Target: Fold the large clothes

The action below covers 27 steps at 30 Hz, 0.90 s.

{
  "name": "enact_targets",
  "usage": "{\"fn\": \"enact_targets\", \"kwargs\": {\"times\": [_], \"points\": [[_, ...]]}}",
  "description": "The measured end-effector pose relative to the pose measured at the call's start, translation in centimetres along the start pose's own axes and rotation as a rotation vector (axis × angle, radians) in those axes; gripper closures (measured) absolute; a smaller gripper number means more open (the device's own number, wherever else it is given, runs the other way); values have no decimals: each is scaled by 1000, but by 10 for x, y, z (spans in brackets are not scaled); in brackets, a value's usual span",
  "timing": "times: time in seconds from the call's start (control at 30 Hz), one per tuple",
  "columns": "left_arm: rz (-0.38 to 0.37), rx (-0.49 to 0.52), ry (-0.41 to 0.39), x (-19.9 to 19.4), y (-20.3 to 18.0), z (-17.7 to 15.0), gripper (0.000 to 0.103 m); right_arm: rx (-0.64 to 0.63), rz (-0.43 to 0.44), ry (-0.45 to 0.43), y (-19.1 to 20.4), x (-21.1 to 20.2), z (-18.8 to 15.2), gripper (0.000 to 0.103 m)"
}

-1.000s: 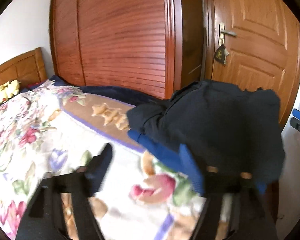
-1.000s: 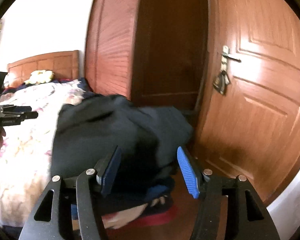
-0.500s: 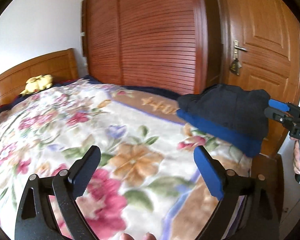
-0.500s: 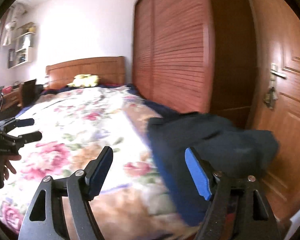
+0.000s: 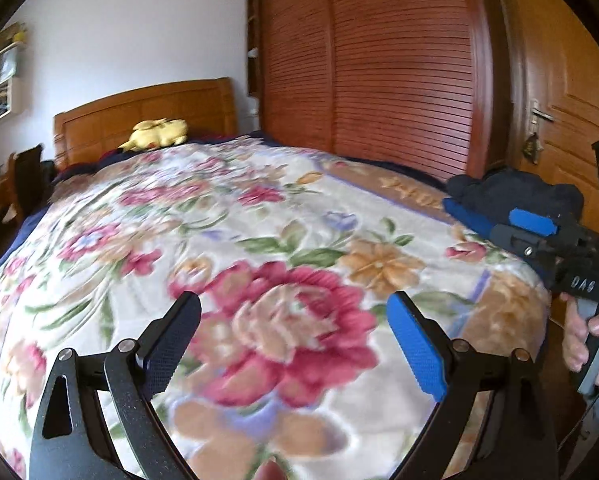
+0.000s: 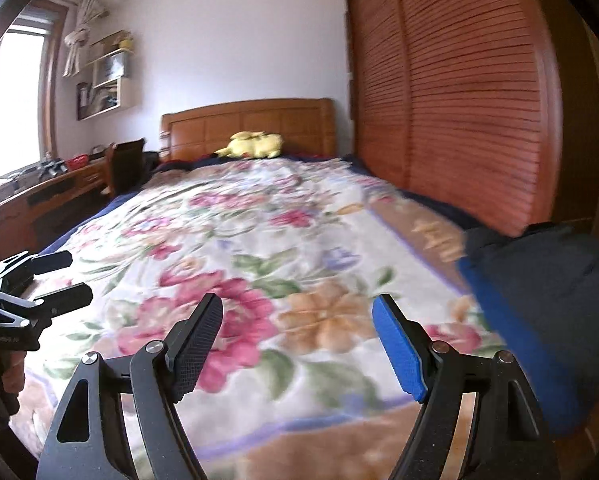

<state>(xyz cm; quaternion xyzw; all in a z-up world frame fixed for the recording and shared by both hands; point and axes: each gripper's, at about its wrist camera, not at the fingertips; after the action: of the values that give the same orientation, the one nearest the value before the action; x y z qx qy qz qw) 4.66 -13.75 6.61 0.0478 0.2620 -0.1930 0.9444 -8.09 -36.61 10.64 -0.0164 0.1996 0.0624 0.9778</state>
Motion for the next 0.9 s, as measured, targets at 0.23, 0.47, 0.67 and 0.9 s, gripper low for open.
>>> {"fn": "enact_targets", "kwargs": {"times": [0.23, 0.47, 0.67, 0.9], "points": [[101, -64, 8, -10, 53, -28, 8, -30, 97, 28, 35, 59, 3, 24], [207, -114, -4, -6, 98, -49, 8, -43, 179, 37, 52, 120, 11, 24], [252, -159, -7, -1, 127, -67, 8, -85, 210, 27, 57, 153, 8, 24], [308, -170, -25, -9, 145, -74, 8, -111, 243, 10, 51, 187, 0, 24]]}}
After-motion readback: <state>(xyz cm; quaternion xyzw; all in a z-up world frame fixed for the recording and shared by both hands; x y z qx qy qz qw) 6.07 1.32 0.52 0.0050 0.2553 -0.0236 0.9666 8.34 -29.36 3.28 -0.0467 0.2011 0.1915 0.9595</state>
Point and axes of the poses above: each gripper's, at about its wrist camera, not at the fingertips, and x roughly the way its jaws point, y to its left, z to its top, and after that the axes turned 3 degrees about y, right-handed
